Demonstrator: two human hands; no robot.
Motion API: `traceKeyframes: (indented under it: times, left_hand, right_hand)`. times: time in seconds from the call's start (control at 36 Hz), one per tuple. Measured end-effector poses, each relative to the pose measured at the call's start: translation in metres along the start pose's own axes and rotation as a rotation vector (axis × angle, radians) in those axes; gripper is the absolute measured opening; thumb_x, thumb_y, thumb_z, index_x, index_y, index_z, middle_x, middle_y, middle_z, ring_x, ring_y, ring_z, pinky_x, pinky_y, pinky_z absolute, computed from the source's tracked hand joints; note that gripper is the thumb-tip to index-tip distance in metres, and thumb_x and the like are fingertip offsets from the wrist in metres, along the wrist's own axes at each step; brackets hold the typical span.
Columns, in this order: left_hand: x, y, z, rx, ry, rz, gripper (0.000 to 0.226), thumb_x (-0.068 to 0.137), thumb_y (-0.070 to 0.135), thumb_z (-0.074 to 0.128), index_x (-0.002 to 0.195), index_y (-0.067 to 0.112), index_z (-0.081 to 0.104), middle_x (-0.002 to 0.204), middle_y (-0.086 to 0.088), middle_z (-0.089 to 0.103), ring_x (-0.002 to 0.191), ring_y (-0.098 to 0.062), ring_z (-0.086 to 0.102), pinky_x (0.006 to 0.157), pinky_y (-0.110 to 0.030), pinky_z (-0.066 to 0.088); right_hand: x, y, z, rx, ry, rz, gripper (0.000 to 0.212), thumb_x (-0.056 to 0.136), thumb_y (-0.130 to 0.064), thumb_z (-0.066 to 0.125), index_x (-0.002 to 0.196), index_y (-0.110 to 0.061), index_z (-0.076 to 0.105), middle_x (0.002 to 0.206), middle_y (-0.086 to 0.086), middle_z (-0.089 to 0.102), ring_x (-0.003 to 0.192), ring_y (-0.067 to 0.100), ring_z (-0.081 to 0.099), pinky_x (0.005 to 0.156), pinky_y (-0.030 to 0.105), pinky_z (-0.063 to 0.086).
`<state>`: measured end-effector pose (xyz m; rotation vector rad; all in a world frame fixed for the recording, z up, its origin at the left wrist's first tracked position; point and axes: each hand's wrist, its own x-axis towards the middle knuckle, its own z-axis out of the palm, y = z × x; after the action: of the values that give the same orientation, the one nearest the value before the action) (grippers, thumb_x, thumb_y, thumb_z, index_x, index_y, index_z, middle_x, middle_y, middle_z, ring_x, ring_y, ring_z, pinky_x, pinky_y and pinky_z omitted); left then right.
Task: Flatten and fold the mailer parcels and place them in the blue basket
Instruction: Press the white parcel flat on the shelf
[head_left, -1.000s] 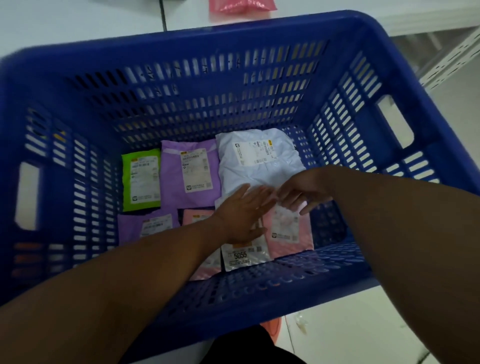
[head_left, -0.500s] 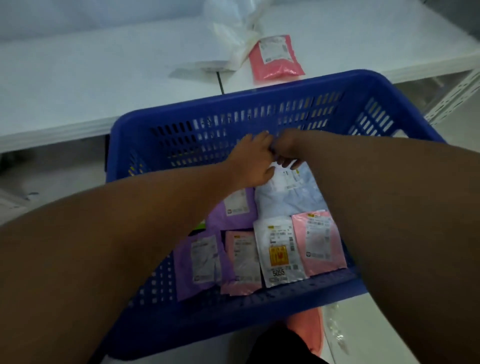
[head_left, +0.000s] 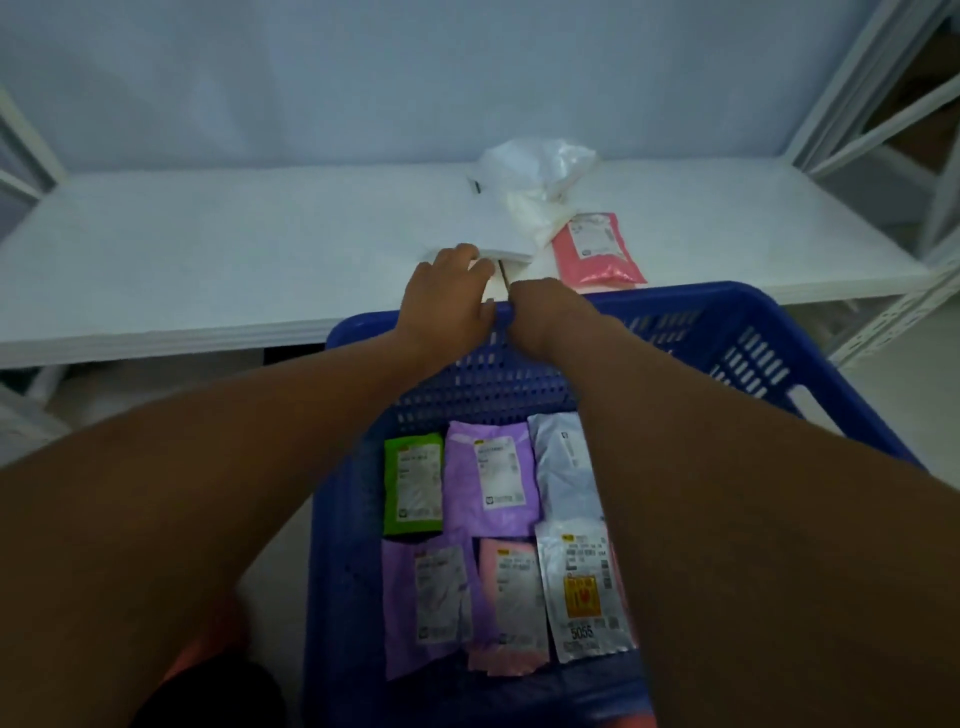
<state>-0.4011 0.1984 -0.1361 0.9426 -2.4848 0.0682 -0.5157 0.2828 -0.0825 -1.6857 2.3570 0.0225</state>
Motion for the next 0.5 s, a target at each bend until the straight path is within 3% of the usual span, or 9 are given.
traceKeyframes:
  times: [0.17, 0.22, 0.31, 0.36, 0.5]
  left_hand:
    - [0.006, -0.028, 0.007, -0.147, 0.131, -0.260, 0.057, 0.091, 0.044, 0.056, 0.138, 0.014, 0.050, 0.147, -0.011, 0.042, 0.127, -0.031, 0.047, 0.097, -0.043, 0.044]
    - [0.009, -0.036, 0.012, -0.240, 0.177, -0.378, 0.059, 0.092, 0.047, 0.053, 0.141, 0.014, 0.046, 0.147, -0.010, 0.040, 0.128, -0.030, 0.045, 0.099, -0.044, 0.044]
    - [0.019, -0.047, 0.016, -0.360, 0.219, -0.496, 0.064, 0.095, 0.051, 0.050, 0.145, 0.013, 0.040, 0.149, -0.010, 0.039, 0.132, -0.027, 0.042, 0.102, -0.042, 0.042]
    - [0.028, -0.054, 0.021, -0.444, 0.211, -0.513, 0.066, 0.096, 0.053, 0.048, 0.148, 0.012, 0.036, 0.150, -0.010, 0.037, 0.135, -0.025, 0.040, 0.106, -0.040, 0.040]
    - [0.051, -0.070, 0.031, -0.616, 0.198, -0.602, 0.072, 0.097, 0.057, 0.045, 0.153, 0.014, 0.029, 0.156, -0.008, 0.031, 0.140, -0.023, 0.036, 0.112, -0.037, 0.033]
  right_hand:
    - [0.012, -0.021, 0.002, 0.205, 0.284, 0.109, 0.030, 0.094, -0.018, 0.055, 0.123, -0.010, 0.050, 0.118, 0.010, 0.057, 0.107, 0.028, 0.058, 0.071, 0.036, 0.043]
    - [0.018, -0.025, 0.002, 0.213, 0.424, 0.179, 0.032, 0.094, -0.018, 0.053, 0.124, -0.010, 0.048, 0.123, 0.011, 0.054, 0.115, 0.028, 0.053, 0.081, 0.038, 0.048]
    - [0.032, -0.022, 0.005, -0.067, 0.566, 0.101, 0.046, 0.093, -0.022, 0.050, 0.137, -0.010, 0.040, 0.139, 0.014, 0.044, 0.131, 0.031, 0.039, 0.103, 0.044, 0.040]
    - [0.044, -0.019, 0.006, -0.226, 0.624, -0.034, 0.055, 0.093, -0.025, 0.047, 0.144, -0.010, 0.033, 0.149, 0.014, 0.035, 0.139, 0.031, 0.031, 0.109, 0.048, 0.034]
    - [0.068, -0.014, 0.004, -0.255, 0.663, -0.070, 0.064, 0.097, -0.040, 0.042, 0.151, -0.012, 0.024, 0.159, 0.016, 0.021, 0.149, 0.033, 0.016, 0.118, 0.051, 0.023]
